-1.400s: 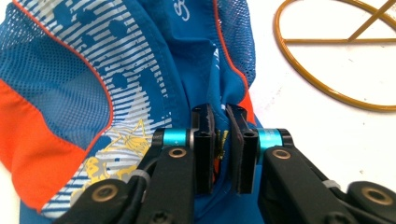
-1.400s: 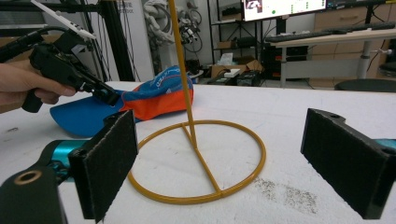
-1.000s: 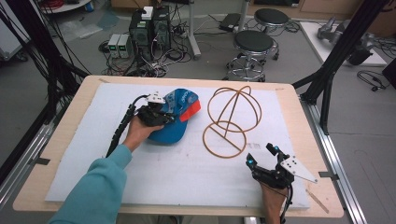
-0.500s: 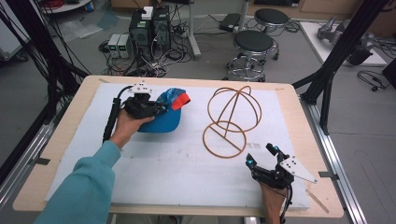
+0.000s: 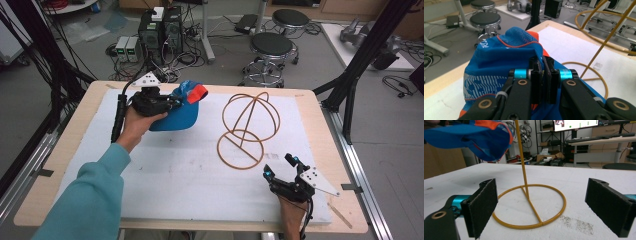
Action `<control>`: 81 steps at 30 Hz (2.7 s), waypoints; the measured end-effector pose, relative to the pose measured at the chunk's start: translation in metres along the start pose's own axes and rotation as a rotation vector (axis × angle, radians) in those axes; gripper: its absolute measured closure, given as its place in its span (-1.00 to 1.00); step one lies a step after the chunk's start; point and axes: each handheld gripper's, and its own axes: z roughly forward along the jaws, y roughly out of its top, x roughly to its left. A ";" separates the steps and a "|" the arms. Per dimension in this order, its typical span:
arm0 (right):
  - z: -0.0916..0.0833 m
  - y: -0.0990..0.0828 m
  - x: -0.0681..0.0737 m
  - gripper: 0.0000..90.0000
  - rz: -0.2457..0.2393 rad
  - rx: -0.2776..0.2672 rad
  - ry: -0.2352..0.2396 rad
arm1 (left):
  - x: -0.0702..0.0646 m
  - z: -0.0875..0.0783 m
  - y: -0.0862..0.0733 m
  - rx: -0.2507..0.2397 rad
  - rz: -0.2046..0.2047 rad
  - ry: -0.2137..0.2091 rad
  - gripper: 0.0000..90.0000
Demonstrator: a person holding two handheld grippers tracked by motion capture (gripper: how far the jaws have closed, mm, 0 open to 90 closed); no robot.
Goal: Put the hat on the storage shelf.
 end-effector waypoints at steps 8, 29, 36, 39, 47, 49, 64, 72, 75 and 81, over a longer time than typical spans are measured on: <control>0.000 0.000 0.000 -0.78 0.002 0.000 0.000 | -0.013 0.005 0.018 -0.032 0.026 -0.016 0.90; 0.000 0.000 -0.001 -0.78 0.006 -0.009 0.000 | -0.052 0.043 0.056 -0.069 0.057 -0.127 0.91; 0.000 0.000 -0.001 -0.78 0.003 -0.008 0.002 | -0.061 0.041 0.066 -0.105 0.055 -0.155 0.91; 0.000 0.000 -0.001 -0.78 0.002 -0.007 0.001 | -0.066 0.044 0.068 -0.110 0.055 -0.165 0.91; 0.000 0.000 -0.001 -0.78 0.001 -0.008 0.000 | -0.079 0.046 0.078 -0.133 0.071 -0.190 0.91; 0.000 0.000 -0.001 -0.78 0.002 -0.008 0.000 | -0.082 0.045 0.081 -0.134 0.082 -0.193 0.91; 0.000 0.000 -0.001 -0.78 0.005 -0.011 0.001 | -0.115 0.059 0.101 -0.142 0.126 -0.243 0.90; 0.000 0.000 -0.001 -0.78 0.010 -0.011 0.003 | -0.132 0.068 0.099 -0.120 0.163 -0.276 0.90; 0.000 0.000 -0.001 -0.78 0.013 -0.011 0.005 | -0.135 0.070 0.097 -0.096 0.182 -0.283 0.90; 0.000 0.000 -0.001 -0.78 0.012 -0.012 0.005 | -0.138 0.072 0.090 -0.066 0.199 -0.293 0.90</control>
